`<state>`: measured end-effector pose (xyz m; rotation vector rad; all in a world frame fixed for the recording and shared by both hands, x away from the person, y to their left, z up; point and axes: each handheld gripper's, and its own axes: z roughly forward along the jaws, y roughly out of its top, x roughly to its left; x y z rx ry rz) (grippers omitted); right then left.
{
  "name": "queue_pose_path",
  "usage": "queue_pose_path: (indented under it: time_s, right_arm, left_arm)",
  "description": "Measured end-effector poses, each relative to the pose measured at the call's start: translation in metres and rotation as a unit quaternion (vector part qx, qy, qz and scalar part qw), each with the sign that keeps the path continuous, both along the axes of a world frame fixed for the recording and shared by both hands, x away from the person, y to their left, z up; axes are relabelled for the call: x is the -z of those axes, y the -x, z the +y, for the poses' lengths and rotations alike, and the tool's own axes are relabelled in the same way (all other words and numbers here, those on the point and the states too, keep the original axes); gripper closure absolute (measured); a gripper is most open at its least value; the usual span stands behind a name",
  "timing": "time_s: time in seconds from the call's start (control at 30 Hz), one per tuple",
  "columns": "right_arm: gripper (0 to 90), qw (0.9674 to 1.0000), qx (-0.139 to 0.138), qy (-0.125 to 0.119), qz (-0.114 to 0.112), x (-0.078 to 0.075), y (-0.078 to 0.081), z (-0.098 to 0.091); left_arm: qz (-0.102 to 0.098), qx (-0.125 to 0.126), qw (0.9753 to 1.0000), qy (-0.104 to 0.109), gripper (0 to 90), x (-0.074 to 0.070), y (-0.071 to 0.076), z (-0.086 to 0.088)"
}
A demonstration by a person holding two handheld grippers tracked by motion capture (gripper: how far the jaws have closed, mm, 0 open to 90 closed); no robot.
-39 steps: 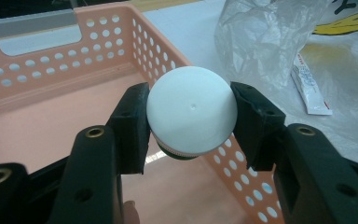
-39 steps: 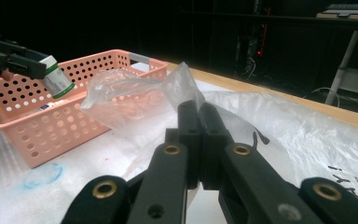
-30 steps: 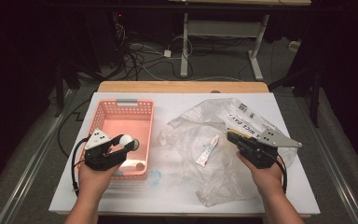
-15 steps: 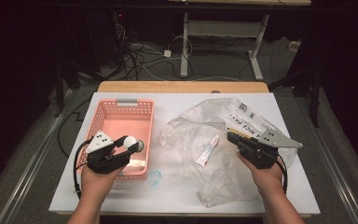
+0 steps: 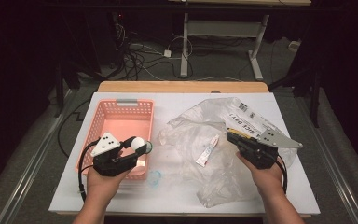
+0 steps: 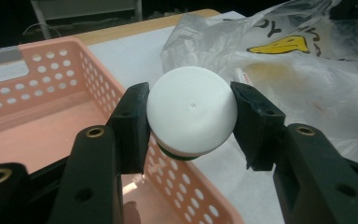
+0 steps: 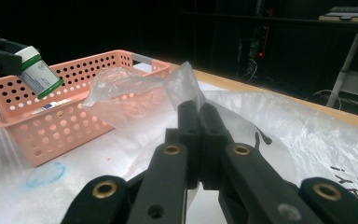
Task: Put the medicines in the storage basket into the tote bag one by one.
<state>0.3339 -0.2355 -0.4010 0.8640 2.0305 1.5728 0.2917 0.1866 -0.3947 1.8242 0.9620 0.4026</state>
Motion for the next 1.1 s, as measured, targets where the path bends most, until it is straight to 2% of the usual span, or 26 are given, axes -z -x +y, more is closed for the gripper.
queue_pose_path:
  time_s: [0.3, 0.7, 1.1]
  right_arm:
    - [90.0, 1.0, -0.002, -0.001, 0.001, 0.0, 0.0, 0.001]
    - [90.0, 1.0, -0.003, -0.001, 0.002, 0.0, 0.001, 0.002]
    - [90.0, 1.0, -0.007, 0.003, -0.003, 0.0, 0.001, 0.003]
  left_arm:
    - [-0.002, 0.028, 0.9996, 0.005, 49.0, 0.0, 0.004, -0.018]
    - [0.001, 0.054, 0.9986, 0.001, 49.0, 0.006, 0.008, -0.038]
    - [0.006, 0.077, 0.9968, -0.021, 48.9, 0.016, 0.008, -0.064]
